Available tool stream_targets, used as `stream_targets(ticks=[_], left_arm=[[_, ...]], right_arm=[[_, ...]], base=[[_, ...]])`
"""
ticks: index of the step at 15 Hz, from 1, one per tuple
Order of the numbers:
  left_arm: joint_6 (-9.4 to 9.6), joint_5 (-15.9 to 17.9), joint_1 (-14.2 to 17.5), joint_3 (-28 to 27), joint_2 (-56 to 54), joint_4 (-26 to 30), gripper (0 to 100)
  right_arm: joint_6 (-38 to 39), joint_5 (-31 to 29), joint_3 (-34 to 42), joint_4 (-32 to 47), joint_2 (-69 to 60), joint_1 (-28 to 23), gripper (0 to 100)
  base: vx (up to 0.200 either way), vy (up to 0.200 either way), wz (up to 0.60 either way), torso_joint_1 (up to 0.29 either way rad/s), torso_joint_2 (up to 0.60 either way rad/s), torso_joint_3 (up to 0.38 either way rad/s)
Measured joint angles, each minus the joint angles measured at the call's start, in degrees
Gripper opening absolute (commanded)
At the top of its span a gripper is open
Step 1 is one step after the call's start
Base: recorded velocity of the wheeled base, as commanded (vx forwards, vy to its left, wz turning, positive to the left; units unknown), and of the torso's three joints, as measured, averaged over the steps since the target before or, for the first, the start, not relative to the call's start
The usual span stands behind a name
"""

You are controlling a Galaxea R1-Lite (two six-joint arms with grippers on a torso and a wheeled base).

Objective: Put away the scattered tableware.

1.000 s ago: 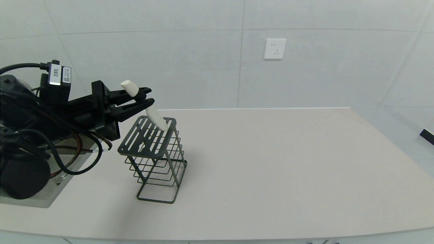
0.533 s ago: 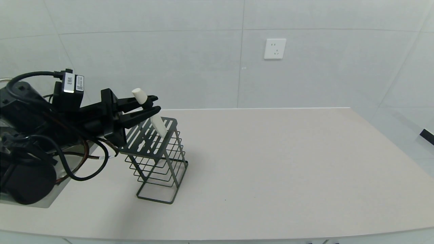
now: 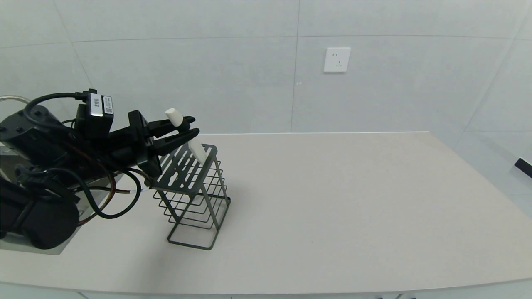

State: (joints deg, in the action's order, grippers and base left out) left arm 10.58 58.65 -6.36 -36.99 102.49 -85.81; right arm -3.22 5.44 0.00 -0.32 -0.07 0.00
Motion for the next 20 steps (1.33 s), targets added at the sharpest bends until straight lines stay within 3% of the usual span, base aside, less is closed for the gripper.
stream_targets(ticks=[7, 11, 20], left_arm=[[0.15, -0.1, -1.3, 0.2, 2.2, -0.6, 0], [1.34, -0.2, -1.5, 0.3, 3.2, -0.6, 0], [1.38, -1.4, -1.5, 0.8, 4.7, -1.3, 0]], right_arm=[[0.1, 0.0, 0.0, 0.0, 0.0, 0.0, 0], [0.1, -0.2, 0.0, 0.0, 0.0, 0.0, 0], [0.2, -0.2, 0.0, 0.0, 0.0, 0.0, 0]], base=[[0.000, 0.000, 0.00, 0.000, 0.00, 0.000], [0.000, 0.000, 0.00, 0.000, 0.00, 0.000], [0.000, 0.000, 0.00, 0.000, 0.00, 0.000]])
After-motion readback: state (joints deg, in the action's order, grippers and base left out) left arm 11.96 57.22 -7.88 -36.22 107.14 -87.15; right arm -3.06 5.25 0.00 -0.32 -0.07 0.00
